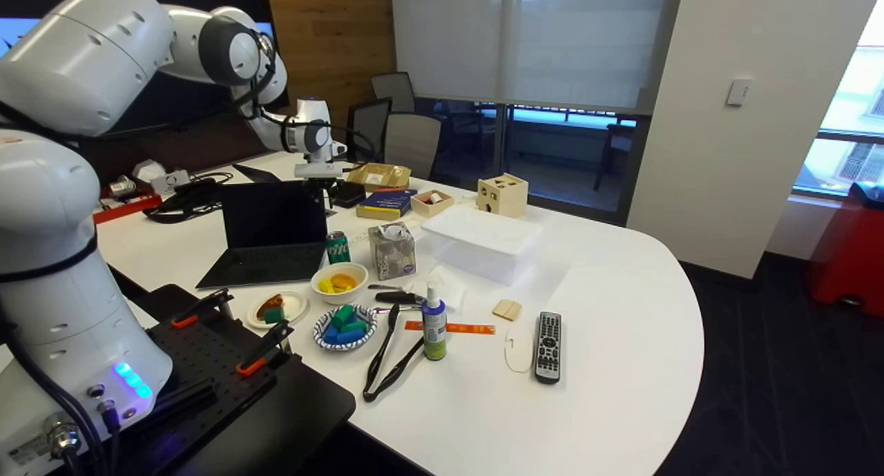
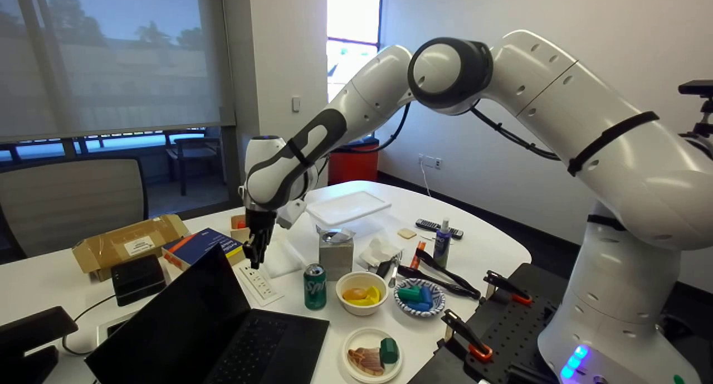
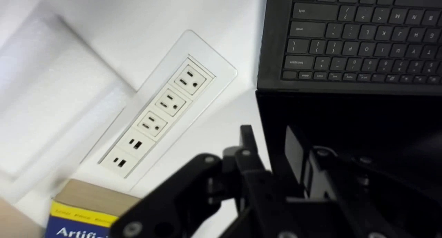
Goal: Open the laptop, pick a paper towel up from the right side of the table, clean the laptop screen, place the paper towel back and switch the laptop on
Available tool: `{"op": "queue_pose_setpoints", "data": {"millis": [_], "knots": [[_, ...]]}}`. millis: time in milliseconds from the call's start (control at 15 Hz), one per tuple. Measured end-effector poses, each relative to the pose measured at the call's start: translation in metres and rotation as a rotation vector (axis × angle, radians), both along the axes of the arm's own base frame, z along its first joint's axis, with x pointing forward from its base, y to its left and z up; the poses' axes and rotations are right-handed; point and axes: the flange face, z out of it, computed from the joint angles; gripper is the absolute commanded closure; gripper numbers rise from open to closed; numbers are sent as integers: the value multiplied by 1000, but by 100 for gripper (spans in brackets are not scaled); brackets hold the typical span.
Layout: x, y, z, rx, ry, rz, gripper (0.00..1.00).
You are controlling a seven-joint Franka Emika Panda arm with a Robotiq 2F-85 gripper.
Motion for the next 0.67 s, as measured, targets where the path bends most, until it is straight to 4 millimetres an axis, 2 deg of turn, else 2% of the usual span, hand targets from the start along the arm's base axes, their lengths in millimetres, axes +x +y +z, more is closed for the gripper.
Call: {"op": "queue_pose_setpoints", "data": {"millis": [200, 333, 667], "knots": [[-3, -20, 43, -18, 2, -18, 14], [-5, -37, 69, -25, 1, -41, 1], [-6, -81, 117, -30, 6, -109, 0]]}}
